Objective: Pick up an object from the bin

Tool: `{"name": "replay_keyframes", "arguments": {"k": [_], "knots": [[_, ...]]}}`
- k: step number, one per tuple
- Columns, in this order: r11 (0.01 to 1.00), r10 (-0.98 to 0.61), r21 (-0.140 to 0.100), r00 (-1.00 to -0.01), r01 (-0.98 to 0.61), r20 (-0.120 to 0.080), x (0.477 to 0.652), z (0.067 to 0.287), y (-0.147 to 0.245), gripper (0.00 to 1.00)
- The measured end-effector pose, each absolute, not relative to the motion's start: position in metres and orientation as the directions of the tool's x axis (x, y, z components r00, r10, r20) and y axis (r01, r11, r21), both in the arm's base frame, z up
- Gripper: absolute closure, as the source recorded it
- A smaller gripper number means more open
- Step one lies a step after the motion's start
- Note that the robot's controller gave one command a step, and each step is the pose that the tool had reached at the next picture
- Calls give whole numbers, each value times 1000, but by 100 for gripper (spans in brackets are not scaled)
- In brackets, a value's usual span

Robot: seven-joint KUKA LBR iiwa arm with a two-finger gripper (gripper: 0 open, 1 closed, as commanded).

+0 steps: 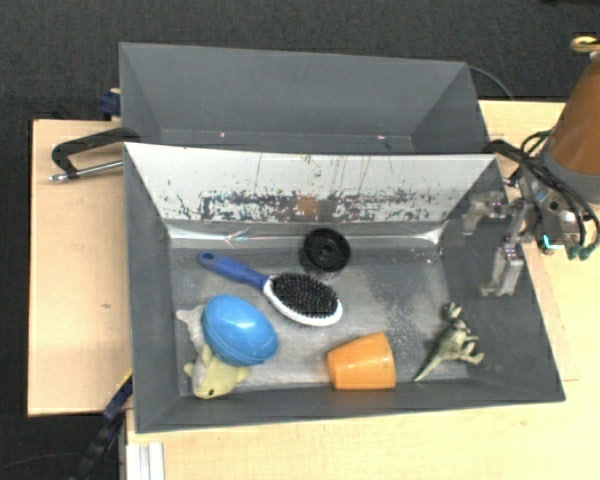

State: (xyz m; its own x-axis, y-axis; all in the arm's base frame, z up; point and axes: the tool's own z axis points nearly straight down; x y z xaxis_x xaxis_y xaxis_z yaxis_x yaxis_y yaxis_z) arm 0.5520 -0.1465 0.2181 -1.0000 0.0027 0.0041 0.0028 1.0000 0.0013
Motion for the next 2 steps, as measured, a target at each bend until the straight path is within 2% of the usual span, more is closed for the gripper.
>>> {"name": "replay_keyframes", "arguments": {"k": [1, 2], "knots": [[967, -253, 0, -967, -253, 5, 490, 71, -151, 0], [838, -546, -5, -838, -546, -7, 496, 102, -140, 0]]}}
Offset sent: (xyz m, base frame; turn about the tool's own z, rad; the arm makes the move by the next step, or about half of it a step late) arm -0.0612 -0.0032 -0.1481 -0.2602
